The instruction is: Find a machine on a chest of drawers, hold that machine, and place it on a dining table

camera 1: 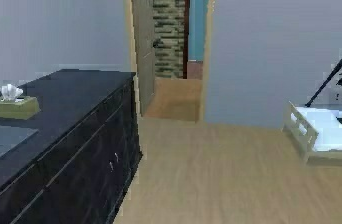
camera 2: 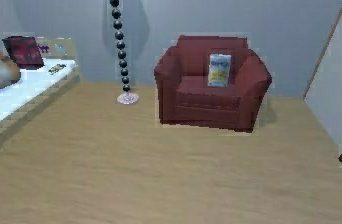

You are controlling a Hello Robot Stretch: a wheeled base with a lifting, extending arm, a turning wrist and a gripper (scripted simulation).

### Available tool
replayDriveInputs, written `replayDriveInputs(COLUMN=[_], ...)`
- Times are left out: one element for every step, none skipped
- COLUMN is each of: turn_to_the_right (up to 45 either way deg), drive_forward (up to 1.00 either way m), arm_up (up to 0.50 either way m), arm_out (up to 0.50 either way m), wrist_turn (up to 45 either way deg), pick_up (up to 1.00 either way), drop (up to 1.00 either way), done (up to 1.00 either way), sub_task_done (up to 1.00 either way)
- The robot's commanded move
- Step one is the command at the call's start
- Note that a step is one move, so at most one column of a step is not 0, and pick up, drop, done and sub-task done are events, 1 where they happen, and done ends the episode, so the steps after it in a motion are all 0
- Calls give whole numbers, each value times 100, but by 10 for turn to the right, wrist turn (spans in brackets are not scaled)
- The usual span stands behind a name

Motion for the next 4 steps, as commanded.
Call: replayDriveInputs(turn_to_the_right=[-450, -450, -450, 0], drive_forward=[0, 0, 0, 0], arm_up=[0, 0, 0, 50], arm_out=[0, 0, 0, 0], wrist_turn=[0, 0, 0, 0], pick_up=[0, 0, 0, 0], drop=[0, 0, 0, 0], done=[0, 0, 0, 0], sub_task_done=[0, 0, 0, 0])
